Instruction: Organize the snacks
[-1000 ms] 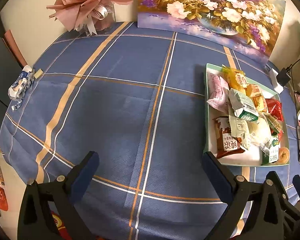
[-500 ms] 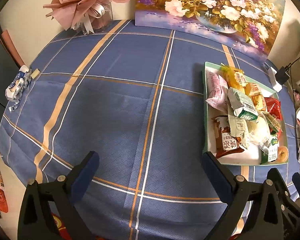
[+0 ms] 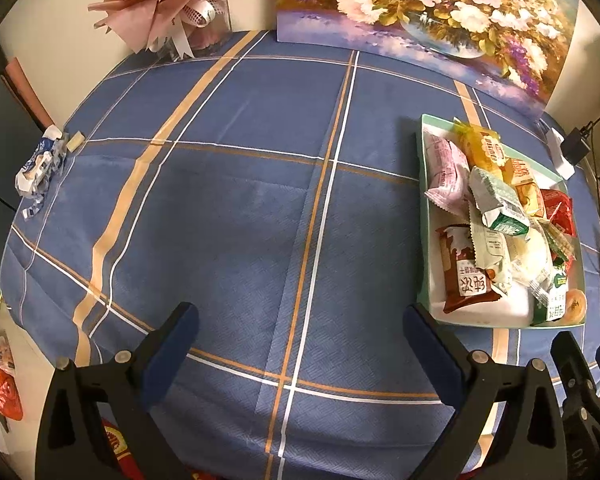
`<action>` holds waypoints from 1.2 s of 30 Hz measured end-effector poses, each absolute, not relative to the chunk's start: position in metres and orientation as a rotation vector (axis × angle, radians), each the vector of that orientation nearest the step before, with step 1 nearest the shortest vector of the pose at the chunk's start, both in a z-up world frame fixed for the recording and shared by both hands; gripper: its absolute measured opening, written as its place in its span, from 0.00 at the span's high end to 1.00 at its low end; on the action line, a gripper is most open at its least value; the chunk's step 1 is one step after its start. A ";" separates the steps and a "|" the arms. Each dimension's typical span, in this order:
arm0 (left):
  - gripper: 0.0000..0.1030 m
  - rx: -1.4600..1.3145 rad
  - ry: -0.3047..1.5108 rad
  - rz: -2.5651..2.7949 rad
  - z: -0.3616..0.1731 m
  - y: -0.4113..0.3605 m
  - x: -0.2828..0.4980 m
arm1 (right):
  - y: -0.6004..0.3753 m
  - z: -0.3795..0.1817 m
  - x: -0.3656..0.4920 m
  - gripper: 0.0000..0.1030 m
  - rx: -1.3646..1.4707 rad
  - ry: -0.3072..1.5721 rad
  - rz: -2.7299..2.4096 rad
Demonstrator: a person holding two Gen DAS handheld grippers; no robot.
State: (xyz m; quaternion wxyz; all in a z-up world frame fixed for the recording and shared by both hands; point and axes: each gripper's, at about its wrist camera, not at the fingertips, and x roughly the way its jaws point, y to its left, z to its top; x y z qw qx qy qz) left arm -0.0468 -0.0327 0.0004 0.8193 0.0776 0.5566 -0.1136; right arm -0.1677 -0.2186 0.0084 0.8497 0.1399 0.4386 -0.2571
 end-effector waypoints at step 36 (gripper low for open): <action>0.01 0.206 1.182 -0.184 0.000 -0.036 -0.048 | -0.216 0.008 -0.163 0.00 0.287 0.935 -0.531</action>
